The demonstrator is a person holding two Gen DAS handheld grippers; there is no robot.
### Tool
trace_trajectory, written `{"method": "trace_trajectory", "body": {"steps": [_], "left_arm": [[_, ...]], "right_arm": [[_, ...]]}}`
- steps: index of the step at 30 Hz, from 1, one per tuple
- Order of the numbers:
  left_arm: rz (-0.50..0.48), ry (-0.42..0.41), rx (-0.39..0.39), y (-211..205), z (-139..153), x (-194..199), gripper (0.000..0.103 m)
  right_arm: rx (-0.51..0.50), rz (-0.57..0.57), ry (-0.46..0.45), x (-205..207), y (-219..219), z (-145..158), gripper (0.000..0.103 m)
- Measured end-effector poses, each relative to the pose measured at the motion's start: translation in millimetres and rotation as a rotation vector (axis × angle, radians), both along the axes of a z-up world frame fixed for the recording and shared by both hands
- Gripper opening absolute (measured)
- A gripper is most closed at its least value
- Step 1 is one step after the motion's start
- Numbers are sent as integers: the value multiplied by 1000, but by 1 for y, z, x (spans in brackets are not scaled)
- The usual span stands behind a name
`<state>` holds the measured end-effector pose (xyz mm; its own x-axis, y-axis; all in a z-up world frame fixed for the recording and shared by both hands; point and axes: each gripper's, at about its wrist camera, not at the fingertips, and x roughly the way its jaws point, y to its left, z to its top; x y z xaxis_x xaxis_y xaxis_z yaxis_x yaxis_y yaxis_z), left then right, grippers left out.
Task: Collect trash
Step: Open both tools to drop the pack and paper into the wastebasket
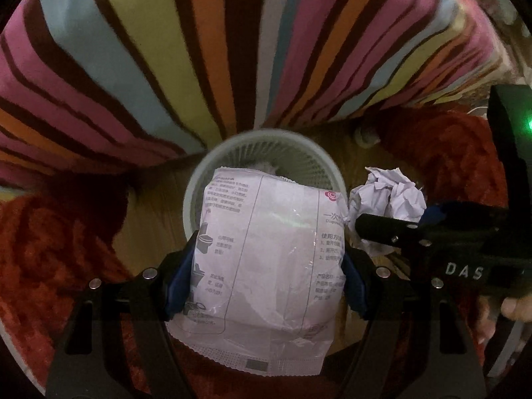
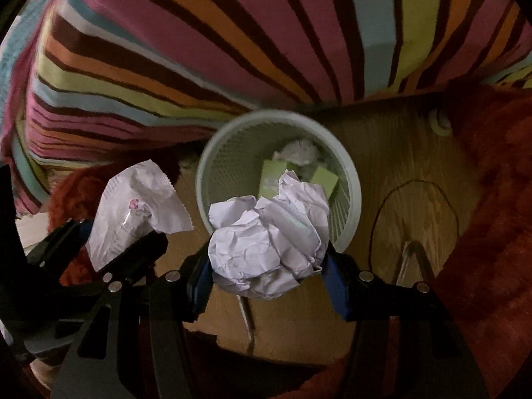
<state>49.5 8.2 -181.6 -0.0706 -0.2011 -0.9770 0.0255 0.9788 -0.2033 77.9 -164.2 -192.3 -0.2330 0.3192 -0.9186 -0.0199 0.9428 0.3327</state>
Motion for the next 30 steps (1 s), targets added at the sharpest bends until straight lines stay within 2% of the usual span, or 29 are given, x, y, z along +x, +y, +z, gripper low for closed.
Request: {"method": "trace_trajectory", "body": {"steps": [9, 22, 25, 27, 29, 30], "left_arm": [[36, 149, 19, 4, -42, 17, 73], [71, 360, 20, 8, -93, 17, 74], [110, 407, 8, 15, -102, 15, 79], [143, 419, -1, 20, -104, 14, 84], [167, 420, -17, 23, -105, 14, 85], [169, 421, -17, 22, -106, 13, 85]], "right_arm": [[-37, -5, 167, 6, 7, -49, 55], [-73, -64, 282, 5, 6, -95, 56], [-88, -77, 308, 4, 2, -105, 66], [-92, -99, 321, 5, -1, -108, 80], [-97, -124, 327, 5, -6, -111, 89], [-95, -131, 328, 5, -6, -110, 89]]}}
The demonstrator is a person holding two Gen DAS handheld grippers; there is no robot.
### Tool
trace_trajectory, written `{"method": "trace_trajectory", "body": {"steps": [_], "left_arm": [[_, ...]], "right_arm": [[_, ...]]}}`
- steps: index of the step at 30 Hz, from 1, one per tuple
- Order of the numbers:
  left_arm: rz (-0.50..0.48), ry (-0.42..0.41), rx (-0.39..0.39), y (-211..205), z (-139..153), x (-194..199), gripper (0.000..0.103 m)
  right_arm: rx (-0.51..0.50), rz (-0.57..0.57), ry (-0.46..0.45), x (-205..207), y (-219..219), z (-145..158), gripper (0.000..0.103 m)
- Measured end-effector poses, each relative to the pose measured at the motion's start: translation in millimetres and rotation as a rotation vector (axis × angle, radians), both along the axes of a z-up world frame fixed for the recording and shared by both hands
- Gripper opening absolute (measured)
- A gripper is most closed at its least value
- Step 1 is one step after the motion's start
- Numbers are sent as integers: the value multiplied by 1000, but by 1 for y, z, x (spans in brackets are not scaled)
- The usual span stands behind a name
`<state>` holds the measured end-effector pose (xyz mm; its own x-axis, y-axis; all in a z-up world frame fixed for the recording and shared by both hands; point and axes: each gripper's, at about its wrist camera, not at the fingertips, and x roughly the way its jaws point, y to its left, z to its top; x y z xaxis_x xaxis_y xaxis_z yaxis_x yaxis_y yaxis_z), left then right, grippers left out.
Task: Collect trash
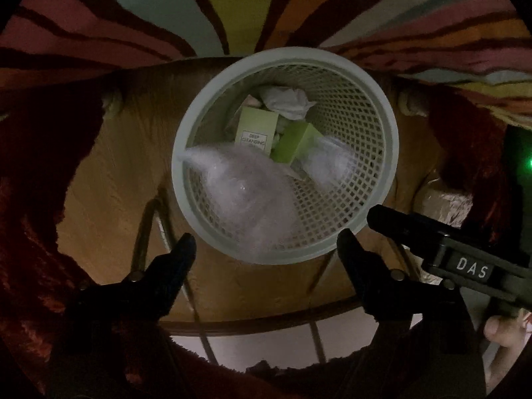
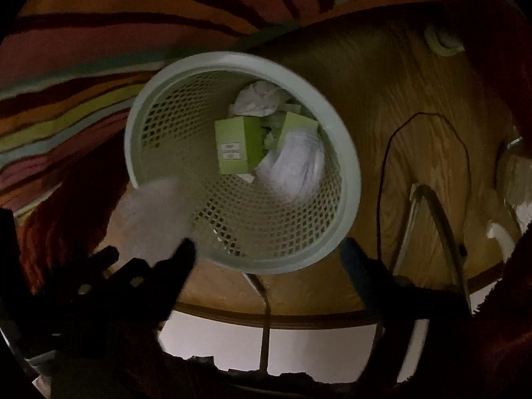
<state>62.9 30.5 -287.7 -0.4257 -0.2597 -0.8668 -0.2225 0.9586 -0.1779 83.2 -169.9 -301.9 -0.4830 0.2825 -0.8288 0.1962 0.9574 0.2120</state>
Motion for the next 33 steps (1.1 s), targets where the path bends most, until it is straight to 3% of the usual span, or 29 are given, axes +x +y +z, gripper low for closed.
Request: {"method": "trace_trajectory", "body": {"steps": [3, 9, 26, 33], "left_arm": [[-24, -10, 13, -5, 3, 0, 85], [-65, -120, 65, -10, 27, 4, 85], [-8, -531, 171, -2, 136, 3, 85], [-36, -661, 204, -10, 179, -3, 85]], "right_arm": [[8, -2, -12, 1, 0, 4, 89], [6, 22, -114, 2, 4, 29, 89], [-86, 149, -713, 4, -8, 178, 89], [-94, 187, -839, -9, -5, 215, 89]]}}
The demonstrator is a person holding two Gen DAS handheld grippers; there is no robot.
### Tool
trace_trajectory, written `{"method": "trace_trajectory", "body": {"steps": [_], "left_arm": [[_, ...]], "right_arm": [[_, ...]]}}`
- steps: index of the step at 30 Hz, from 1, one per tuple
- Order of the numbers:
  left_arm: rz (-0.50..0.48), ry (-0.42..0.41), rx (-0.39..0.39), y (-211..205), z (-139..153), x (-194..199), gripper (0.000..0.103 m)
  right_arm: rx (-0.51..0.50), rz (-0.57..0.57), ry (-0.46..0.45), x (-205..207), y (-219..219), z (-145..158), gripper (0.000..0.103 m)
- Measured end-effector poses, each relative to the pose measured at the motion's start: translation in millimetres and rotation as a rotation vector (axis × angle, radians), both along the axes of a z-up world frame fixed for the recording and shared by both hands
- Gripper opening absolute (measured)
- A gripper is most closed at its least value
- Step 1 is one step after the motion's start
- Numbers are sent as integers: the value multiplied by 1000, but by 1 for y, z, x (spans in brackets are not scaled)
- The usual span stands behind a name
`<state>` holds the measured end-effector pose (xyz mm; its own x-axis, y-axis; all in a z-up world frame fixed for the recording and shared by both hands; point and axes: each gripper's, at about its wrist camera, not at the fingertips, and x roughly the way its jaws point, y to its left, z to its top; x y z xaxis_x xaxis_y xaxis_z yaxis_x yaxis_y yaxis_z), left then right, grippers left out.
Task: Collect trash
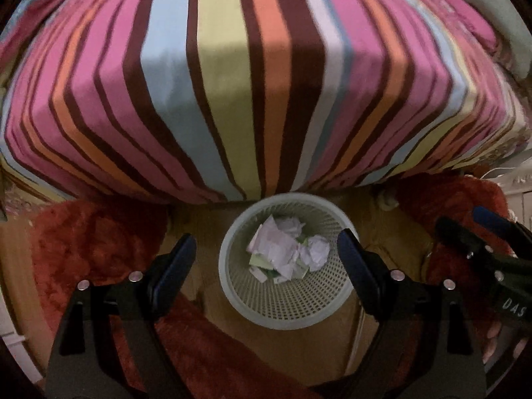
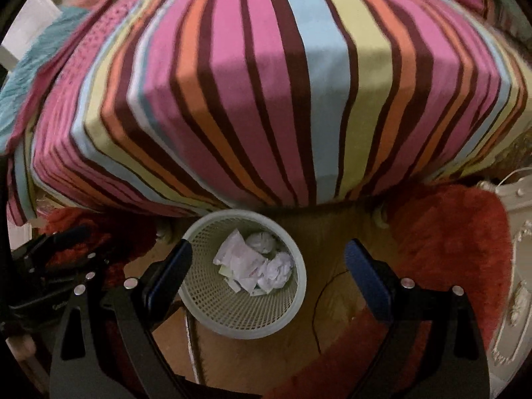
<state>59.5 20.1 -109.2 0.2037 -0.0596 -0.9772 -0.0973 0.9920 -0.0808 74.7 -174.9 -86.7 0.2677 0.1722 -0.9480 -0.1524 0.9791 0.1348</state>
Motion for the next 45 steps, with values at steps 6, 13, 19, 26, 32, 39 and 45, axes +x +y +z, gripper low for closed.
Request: {"method": "trace_trajectory", "body": {"steps": [6, 13, 19, 26, 32, 39, 45], "left_arm": [[5, -85, 43, -1, 31, -7, 85], [35, -208, 50, 0, 75, -20, 85], [31, -285, 63, -8, 101, -35, 85], [11, -308, 79, -20, 104, -45, 85], [4, -325, 107, -22, 105, -49, 85], [24, -340, 91, -17, 109, -50, 85], [16, -344, 98, -19, 108, -49, 85]], "right_arm": [[-15, -8, -91, -13, 0, 31, 89], [-5, -29, -180, -26, -7, 58, 89], [2, -57, -220, -35, -13, 67, 89], [1, -70, -275, -44, -18, 76, 89], [-3, -57, -268, -45, -14, 74, 89], [-5, -56, -264, -45, -12, 73, 89], [-9, -59, -257, -44, -12, 70, 89]]}}
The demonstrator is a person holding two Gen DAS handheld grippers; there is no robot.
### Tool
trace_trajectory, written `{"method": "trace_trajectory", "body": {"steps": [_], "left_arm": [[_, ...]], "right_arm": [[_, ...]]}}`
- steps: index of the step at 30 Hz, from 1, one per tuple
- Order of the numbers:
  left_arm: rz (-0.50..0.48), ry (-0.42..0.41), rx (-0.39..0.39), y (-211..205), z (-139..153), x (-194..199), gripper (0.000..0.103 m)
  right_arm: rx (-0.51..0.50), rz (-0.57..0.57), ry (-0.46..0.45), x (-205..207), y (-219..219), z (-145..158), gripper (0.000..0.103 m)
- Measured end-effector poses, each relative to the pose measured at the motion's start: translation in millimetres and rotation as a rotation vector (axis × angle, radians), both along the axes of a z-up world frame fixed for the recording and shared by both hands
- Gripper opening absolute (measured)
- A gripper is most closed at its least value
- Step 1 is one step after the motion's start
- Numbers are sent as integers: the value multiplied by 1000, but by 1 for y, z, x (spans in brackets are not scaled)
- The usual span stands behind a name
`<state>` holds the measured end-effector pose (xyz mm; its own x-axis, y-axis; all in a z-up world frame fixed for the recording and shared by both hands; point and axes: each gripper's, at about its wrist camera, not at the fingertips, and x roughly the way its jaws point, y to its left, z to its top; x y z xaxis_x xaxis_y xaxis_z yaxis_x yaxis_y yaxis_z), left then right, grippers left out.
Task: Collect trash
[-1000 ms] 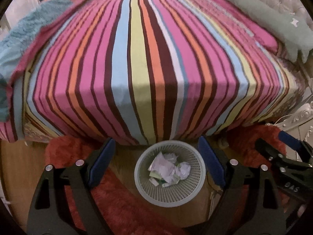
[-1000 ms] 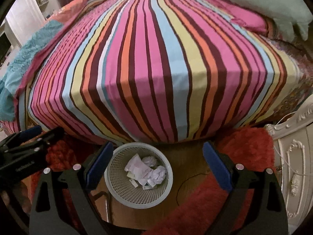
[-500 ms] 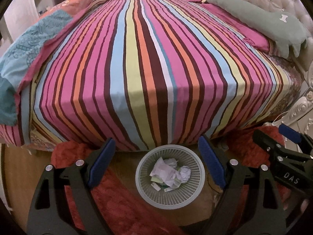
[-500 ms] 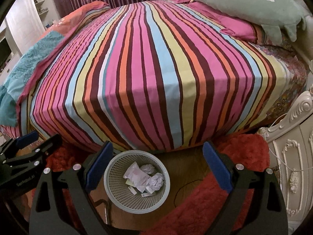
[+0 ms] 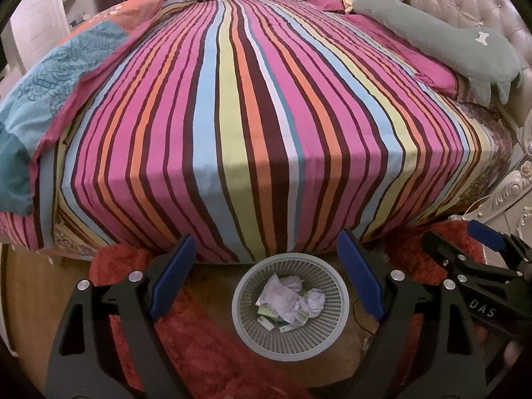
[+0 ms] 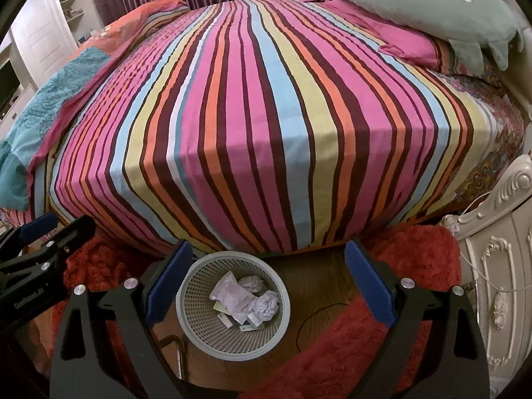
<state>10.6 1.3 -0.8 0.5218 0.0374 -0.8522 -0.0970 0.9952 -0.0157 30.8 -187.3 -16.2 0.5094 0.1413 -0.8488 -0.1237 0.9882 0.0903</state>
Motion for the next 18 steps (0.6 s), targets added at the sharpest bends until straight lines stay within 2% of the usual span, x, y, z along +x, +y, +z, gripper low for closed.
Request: {"method": "trace_trajectory", "body": {"steps": [18], "left_arm": [[-6, -22, 14, -4, 7, -1, 85]], "right_arm": [[-9, -5, -25, -2, 0, 5, 89]]}}
